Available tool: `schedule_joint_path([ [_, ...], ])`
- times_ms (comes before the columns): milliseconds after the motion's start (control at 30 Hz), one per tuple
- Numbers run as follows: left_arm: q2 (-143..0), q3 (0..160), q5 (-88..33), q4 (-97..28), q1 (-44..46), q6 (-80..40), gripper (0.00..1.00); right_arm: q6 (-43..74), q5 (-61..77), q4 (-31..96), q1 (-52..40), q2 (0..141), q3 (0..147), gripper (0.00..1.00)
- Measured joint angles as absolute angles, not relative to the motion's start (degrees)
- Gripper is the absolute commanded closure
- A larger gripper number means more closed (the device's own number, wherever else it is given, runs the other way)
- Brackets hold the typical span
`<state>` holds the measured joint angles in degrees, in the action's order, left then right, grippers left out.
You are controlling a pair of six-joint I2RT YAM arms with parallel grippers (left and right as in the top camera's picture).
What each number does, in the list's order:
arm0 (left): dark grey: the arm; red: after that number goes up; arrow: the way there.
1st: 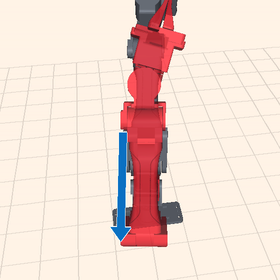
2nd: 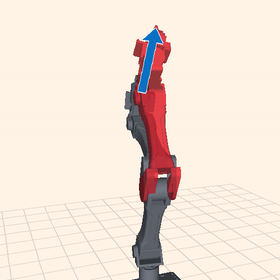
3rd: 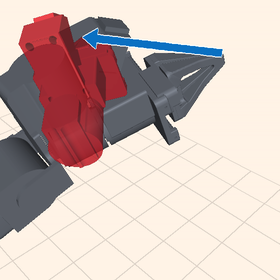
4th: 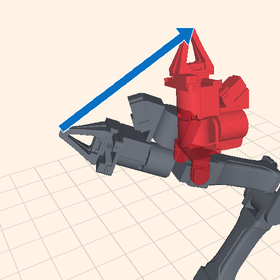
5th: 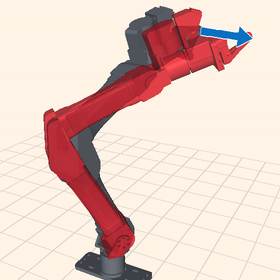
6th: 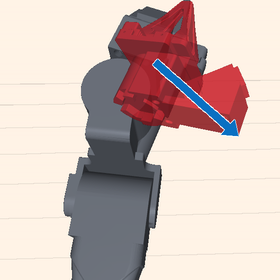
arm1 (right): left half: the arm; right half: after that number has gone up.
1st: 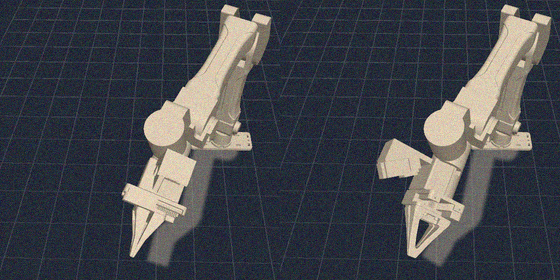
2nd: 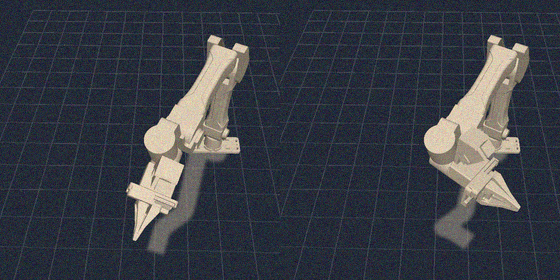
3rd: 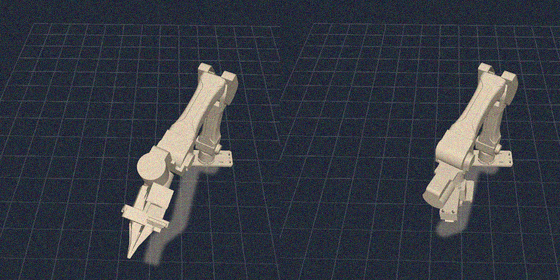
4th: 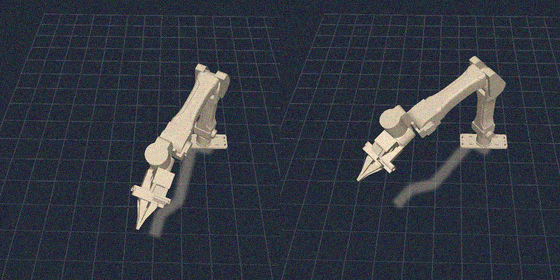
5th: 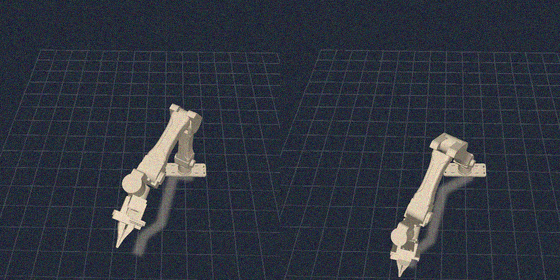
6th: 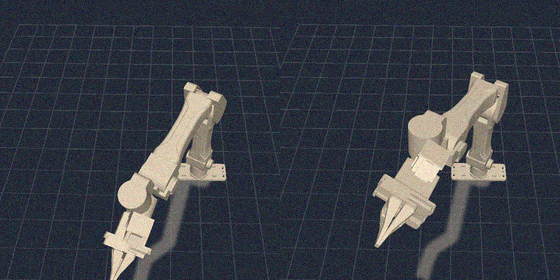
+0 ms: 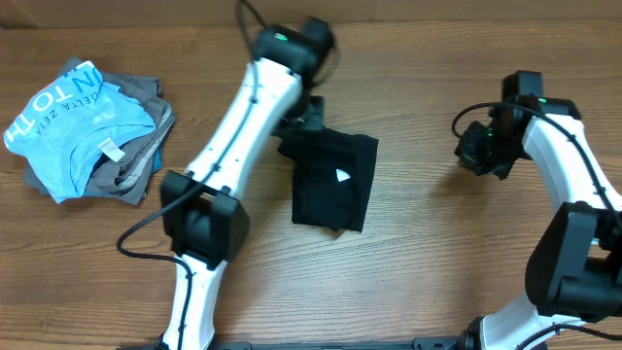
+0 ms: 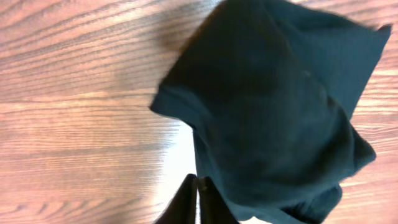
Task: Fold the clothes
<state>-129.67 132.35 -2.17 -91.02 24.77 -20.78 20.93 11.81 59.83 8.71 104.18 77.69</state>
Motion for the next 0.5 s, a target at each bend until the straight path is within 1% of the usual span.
schedule_joint_path([
  [33, -129.67, 132.16, -3.62, -90.61, 23.68, -19.31, 0.56, 20.93, 12.08, 59.86, 9.13, 104.20, 77.69, 0.96],
  [100, -129.67, 131.61, -4.51, -90.24, 23.20, -17.12, 0.45, 20.93, 12.29, 59.83, 9.43, 104.18, 77.69, 0.96],
  [133, -129.67, 131.35, -4.69, -90.19, 23.33, -16.29, 0.45, 20.97, 12.43, 59.83, 9.43, 104.18, 77.69, 0.96],
  [267, -129.67, 129.82, -5.43, -90.48, 25.15, -14.24, 0.50, 20.95, 12.97, 59.81, 9.39, 104.18, 77.69, 0.96],
  [400, -129.67, 127.92, -6.07, -92.05, 26.63, -12.58, 0.47, 20.75, 13.13, 59.75, 9.39, 104.20, 77.69, 0.96],
  [500, -129.67, 127.63, -5.98, -92.16, 27.33, -11.81, 0.48, 20.56, 13.13, 59.61, 9.37, 104.18, 77.69, 0.96],
])
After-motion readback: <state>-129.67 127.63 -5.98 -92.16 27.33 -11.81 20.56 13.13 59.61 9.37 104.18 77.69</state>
